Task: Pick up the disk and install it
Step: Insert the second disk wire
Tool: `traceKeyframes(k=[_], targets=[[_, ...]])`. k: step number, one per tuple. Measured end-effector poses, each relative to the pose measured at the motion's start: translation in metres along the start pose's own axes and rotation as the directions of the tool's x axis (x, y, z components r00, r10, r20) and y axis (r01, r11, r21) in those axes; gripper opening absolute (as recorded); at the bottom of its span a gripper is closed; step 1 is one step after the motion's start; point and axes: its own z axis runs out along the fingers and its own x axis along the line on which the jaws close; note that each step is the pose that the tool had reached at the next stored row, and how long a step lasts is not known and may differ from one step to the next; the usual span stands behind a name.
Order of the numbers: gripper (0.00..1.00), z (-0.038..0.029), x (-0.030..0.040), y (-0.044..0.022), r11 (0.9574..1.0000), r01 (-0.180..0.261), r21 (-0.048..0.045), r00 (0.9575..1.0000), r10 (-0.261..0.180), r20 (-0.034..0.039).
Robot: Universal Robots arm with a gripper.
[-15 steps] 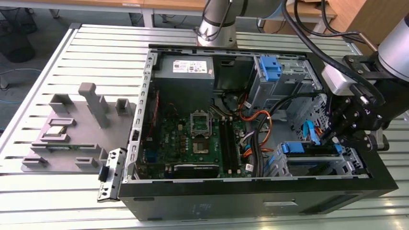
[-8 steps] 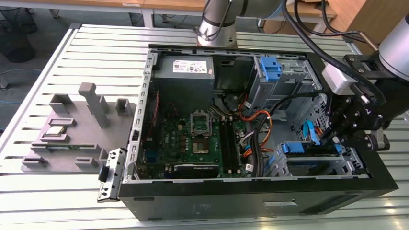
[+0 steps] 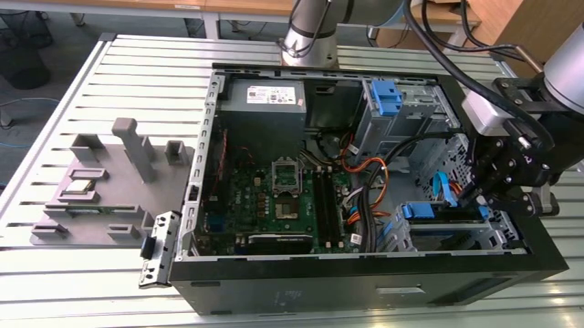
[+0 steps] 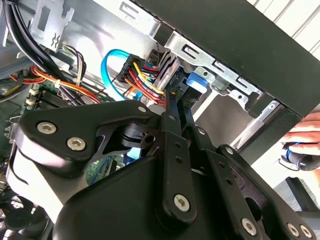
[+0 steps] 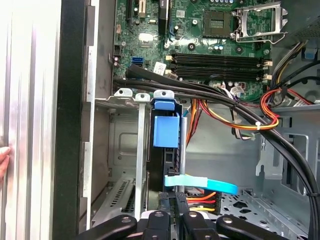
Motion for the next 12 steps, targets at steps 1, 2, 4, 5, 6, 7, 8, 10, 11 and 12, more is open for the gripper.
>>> traceKeyframes(k=[1, 2, 4, 5, 6, 7, 8, 10, 11, 12], targets=[[0.16, 0.0001, 0.0004, 0.0000, 1.0000, 0.000, 0.0000, 1.0000, 0.000, 0.0001], [0.16, 0.0003, 0.0005, 0.0000, 1.0000, -0.001, 0.0000, 1.0000, 0.001, 0.0001], [0.16, 0.0010, 0.0006, 0.0000, 1.0000, -0.001, 0.0001, 1.0000, 0.001, 0.0000], [0.16, 0.0012, 0.0006, 0.0000, 1.0000, -0.001, 0.0001, 1.0000, 0.001, -0.0002], [0.16, 0.0014, 0.0006, 0.0000, 1.0000, -0.001, 0.0001, 1.0000, 0.001, -0.0002], [0.16, 0.0014, 0.0006, 0.0000, 1.0000, -0.001, 0.0000, 1.0000, 0.001, -0.0002], [0.16, 0.0016, 0.0006, 0.0000, 1.0000, -0.001, 0.0001, 1.0000, 0.001, -0.0001], [0.16, 0.0017, 0.0006, 0.0000, 1.0000, -0.001, 0.0000, 1.0000, 0.001, -0.0001], [0.16, 0.0017, 0.0006, 0.0000, 1.0000, -0.001, 0.0001, 1.0000, 0.001, 0.0000], [0.16, 0.0017, 0.0006, 0.0000, 1.0000, -0.001, 0.0001, 1.0000, 0.001, -0.0001]])
